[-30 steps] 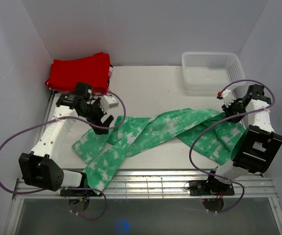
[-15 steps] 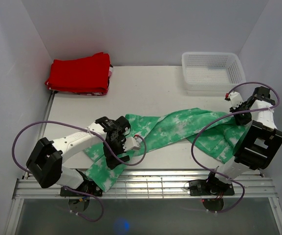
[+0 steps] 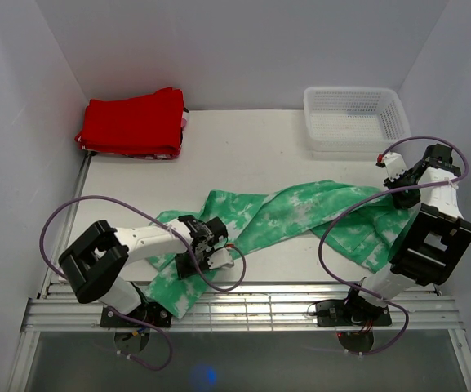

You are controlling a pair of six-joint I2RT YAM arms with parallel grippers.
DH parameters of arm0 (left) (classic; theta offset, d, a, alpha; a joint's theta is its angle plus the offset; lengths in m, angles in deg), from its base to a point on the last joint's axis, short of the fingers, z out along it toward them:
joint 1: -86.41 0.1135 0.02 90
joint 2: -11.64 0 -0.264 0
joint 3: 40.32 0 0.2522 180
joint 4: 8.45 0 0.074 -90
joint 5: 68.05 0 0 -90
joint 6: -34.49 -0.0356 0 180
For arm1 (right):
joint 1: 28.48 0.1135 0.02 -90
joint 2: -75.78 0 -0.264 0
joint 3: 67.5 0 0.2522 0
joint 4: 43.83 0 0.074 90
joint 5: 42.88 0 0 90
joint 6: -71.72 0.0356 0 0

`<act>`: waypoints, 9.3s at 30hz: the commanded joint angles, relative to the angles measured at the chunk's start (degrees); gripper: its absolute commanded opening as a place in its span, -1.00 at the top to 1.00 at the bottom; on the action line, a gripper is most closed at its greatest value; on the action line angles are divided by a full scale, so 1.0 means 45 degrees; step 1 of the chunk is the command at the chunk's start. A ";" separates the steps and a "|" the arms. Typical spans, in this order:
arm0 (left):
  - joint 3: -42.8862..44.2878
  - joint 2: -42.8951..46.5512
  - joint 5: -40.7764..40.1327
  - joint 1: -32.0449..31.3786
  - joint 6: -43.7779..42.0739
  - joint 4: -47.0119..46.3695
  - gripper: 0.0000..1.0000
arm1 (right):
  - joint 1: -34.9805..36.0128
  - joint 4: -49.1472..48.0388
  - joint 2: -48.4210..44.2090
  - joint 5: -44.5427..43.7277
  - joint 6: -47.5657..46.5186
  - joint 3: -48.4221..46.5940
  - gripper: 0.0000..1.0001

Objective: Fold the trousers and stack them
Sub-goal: Flatten the trousers out

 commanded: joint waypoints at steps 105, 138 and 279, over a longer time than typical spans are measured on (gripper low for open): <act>1.3129 -0.5465 0.8724 2.2811 -0.2099 0.5298 1.00 | -0.0366 0.2964 -0.4463 -0.1232 -0.8996 0.4390 0.84; 0.8847 -0.2806 0.7454 1.7889 -0.4855 -0.0229 -0.62 | 0.0219 0.6792 -0.0770 0.3592 -0.3156 -0.1042 -1.00; 0.4486 -0.2167 0.4659 1.5272 -0.9348 -0.2457 0.83 | -0.0367 -0.2797 -0.2331 0.1326 -0.0577 0.1693 0.85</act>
